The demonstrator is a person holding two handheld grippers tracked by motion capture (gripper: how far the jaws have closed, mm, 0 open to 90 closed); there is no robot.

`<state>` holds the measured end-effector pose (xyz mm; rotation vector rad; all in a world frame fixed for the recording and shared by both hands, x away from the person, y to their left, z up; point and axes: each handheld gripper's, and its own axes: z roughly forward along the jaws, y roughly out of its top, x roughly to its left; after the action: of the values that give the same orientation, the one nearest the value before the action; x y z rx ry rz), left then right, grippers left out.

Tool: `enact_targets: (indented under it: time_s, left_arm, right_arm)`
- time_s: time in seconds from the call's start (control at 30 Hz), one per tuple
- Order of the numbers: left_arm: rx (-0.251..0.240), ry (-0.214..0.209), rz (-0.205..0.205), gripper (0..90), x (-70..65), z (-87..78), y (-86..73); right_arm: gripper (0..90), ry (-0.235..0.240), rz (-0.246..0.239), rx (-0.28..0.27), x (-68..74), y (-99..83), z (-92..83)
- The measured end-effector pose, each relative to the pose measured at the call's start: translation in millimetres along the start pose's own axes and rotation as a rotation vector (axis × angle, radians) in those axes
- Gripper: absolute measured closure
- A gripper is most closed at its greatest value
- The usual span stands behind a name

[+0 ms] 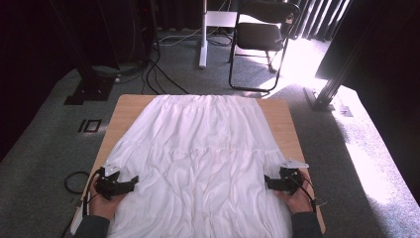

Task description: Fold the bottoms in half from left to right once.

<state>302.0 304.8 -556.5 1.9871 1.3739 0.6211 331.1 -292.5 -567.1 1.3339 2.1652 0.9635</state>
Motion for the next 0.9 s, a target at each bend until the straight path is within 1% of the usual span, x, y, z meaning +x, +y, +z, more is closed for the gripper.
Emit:
enact_targets:
  time_s: [0.4, 0.43, 0.5, 0.57, 0.63, 0.73, 0.8, 0.87, 0.9]
  left_arm:
    - [-0.001, 0.005, -0.005, 19.0, 0.0, -0.1, 0.1]
    - [-0.005, 0.009, -0.008, 19.9, 0.0, -0.6, -0.2]
    - [-0.013, 0.013, -0.021, 24.5, 0.6, -1.8, -1.1]
    - [-0.012, 0.011, -0.029, 25.8, 1.5, -3.5, -1.4]
    - [-0.02, 0.012, -0.022, 29.9, 1.7, -7.1, -0.8]
    - [-0.024, 0.026, -0.019, 29.9, 3.3, -12.0, 0.4]
    - [-0.021, 0.059, -0.005, 29.5, 5.7, -16.4, 0.5]
    - [-0.027, 0.074, -0.014, 29.4, 11.5, -22.2, 0.1]
    - [-0.031, 0.079, -0.028, 29.1, 15.0, -25.2, -0.4]
  right_arm:
    - [12.2, 0.0, 0.001, 0.0, 0.1, 0.0, 0.1]
    - [12.2, 0.0, 0.001, 0.0, 0.1, 0.0, 0.1]
    - [12.2, 0.0, 0.0, 0.0, 0.1, 0.0, 0.0]
    - [12.2, 0.0, 0.0, 0.0, 0.1, 0.0, 0.0]
    - [12.2, 0.0, 0.001, 0.0, 0.1, 0.0, 0.0]
    - [12.3, 0.0, 0.001, 0.0, 0.0, 0.0, 0.0]
    - [12.3, 0.0, 0.001, 0.0, 0.0, 0.0, 0.0]
    - [12.3, 0.0, 0.001, 0.0, 0.0, 0.0, 0.0]
    - [12.3, 0.0, 0.001, 0.0, 0.0, 0.0, 0.0]
